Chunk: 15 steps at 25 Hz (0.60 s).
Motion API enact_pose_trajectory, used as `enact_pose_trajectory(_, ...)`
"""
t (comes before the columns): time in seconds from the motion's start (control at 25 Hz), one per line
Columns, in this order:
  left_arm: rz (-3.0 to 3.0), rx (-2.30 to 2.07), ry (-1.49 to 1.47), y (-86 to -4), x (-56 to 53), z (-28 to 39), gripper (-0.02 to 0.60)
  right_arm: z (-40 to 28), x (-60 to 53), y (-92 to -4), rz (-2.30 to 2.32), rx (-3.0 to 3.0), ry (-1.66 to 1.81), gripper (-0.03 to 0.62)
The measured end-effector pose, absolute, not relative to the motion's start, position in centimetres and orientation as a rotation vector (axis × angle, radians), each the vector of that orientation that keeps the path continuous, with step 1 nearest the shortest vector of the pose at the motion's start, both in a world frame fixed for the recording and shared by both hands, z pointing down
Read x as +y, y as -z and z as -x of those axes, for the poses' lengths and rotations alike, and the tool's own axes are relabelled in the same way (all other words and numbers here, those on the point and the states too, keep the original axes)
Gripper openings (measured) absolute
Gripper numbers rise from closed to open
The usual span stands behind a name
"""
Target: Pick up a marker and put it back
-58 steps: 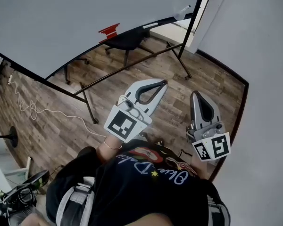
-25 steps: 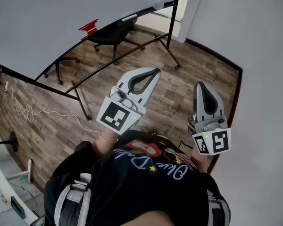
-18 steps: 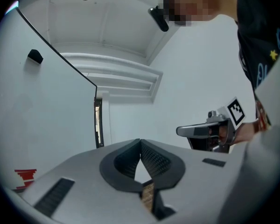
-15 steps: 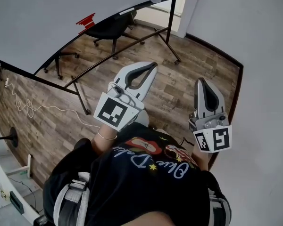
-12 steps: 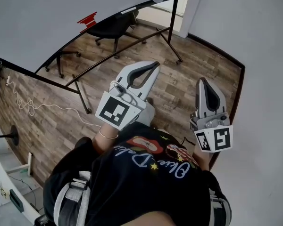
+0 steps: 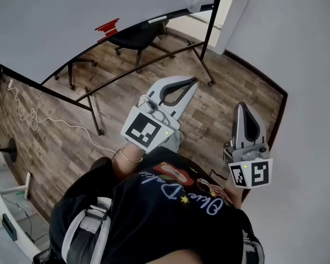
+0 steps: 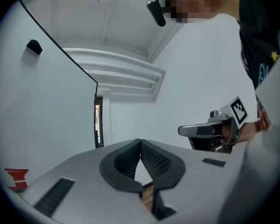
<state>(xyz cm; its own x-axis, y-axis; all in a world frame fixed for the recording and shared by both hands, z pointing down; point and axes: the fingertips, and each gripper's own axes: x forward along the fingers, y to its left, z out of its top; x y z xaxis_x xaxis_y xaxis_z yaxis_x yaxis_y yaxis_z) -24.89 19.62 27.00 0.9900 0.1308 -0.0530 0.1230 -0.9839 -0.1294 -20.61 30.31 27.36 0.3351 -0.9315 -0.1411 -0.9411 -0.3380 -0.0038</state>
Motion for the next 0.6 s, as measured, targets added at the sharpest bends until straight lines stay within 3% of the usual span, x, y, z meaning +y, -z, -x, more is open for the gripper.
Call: enact_pose_trajectory(0.6,3.003,-0.139,-0.133,-26.4,12.7,17.7,0.003,12.7,22.5,-27.4,2.443,1.816,-0.145,0.0)
